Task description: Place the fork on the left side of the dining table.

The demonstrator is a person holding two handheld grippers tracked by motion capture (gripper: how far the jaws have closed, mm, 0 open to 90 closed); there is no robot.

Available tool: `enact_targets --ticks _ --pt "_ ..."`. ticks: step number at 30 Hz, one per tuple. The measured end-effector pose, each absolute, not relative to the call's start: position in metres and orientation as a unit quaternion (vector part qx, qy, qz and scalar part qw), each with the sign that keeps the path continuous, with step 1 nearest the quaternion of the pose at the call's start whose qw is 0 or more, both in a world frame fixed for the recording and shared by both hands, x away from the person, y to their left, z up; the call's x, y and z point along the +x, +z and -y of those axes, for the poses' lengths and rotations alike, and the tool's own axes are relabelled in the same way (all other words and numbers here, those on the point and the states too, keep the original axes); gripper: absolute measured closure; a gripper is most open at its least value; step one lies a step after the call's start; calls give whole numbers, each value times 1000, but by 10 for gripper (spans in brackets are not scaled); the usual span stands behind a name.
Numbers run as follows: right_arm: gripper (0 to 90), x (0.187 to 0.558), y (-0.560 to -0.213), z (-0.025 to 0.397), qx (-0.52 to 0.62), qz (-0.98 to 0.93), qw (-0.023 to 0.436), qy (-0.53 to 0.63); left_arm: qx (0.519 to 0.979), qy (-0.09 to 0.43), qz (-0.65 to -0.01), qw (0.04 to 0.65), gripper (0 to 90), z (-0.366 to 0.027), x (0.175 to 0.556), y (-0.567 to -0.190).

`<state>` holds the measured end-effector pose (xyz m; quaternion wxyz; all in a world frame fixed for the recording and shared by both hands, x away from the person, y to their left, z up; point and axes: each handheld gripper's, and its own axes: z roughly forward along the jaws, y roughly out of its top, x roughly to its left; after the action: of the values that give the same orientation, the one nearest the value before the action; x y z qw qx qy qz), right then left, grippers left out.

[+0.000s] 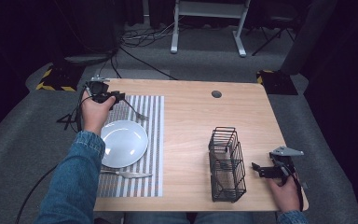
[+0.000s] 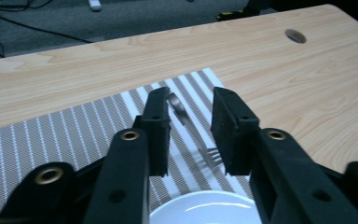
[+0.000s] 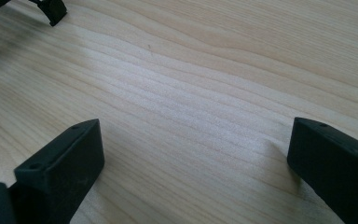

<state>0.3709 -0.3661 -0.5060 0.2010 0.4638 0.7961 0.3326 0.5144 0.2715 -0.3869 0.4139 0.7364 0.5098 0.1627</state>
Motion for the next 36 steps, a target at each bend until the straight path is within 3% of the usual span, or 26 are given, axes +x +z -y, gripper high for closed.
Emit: enact_targets --ticks 16,36 --pt "37 371 -506 366 464 -796 201 333 721 174 -545 390 538 -291 517 -408" --pt "38 371 -506 366 464 -796 201 333 721 151 -570 363 556 -299 519 -426"
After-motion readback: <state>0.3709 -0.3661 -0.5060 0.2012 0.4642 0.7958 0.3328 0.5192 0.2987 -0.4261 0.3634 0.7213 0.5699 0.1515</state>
